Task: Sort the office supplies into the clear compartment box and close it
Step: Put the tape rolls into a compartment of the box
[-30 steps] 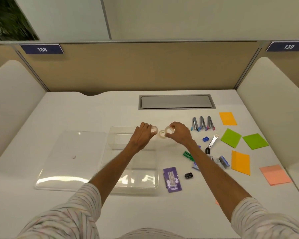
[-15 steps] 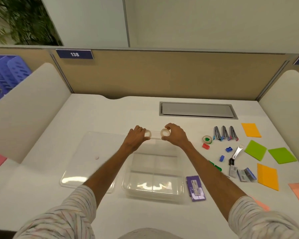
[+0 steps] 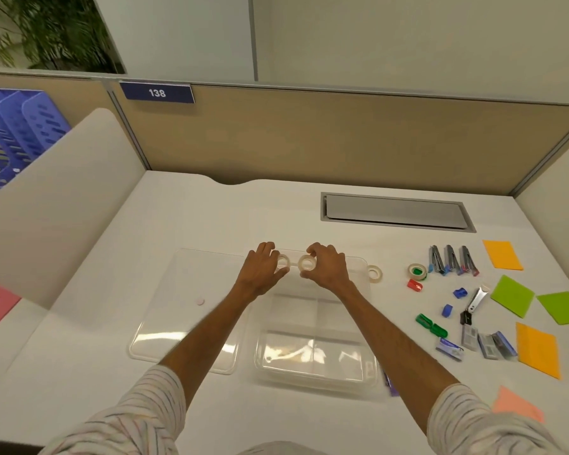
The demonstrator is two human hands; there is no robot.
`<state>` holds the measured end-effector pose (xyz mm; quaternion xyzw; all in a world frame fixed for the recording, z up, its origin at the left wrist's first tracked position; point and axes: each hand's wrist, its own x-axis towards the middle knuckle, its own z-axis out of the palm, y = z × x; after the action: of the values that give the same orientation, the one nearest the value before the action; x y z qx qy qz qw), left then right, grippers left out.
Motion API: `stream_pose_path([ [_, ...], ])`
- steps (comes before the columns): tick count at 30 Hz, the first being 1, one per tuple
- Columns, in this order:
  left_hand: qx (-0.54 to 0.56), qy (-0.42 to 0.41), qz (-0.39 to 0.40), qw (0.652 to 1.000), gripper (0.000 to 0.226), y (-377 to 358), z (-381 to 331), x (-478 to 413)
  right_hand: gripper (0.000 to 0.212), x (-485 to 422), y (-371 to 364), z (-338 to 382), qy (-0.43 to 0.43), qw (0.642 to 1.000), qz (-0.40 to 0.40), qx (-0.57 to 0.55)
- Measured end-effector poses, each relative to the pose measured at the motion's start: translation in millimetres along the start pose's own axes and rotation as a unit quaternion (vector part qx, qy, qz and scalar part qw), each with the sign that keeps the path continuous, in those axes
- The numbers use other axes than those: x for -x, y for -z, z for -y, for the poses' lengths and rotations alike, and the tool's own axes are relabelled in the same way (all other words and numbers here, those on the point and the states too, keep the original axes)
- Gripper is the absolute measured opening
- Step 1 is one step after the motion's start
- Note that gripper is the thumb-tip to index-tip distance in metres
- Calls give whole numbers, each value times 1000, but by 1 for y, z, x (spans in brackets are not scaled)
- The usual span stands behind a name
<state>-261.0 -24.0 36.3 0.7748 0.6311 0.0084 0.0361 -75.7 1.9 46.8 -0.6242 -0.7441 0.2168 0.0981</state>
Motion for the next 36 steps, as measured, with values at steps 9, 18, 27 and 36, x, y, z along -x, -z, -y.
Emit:
stream_pose_path([
  [9, -13, -7, 20, 1000, 56, -18, 5, -15, 52, -8, -28, 6, -7, 998, -20, 51],
  [18, -16, 5, 30, 999, 49, -36, 3, -23, 39, -13, -51, 8, -12, 990, -35, 133],
  [27, -24, 58, 40, 997, 51, -44, -11, -33, 32, -18, -60, 5, -30, 987, -41, 153],
  [36, -18, 70, 24, 997, 46, -38, -10, -26, 36, -12, -55, 2, -25, 989, -37, 138],
])
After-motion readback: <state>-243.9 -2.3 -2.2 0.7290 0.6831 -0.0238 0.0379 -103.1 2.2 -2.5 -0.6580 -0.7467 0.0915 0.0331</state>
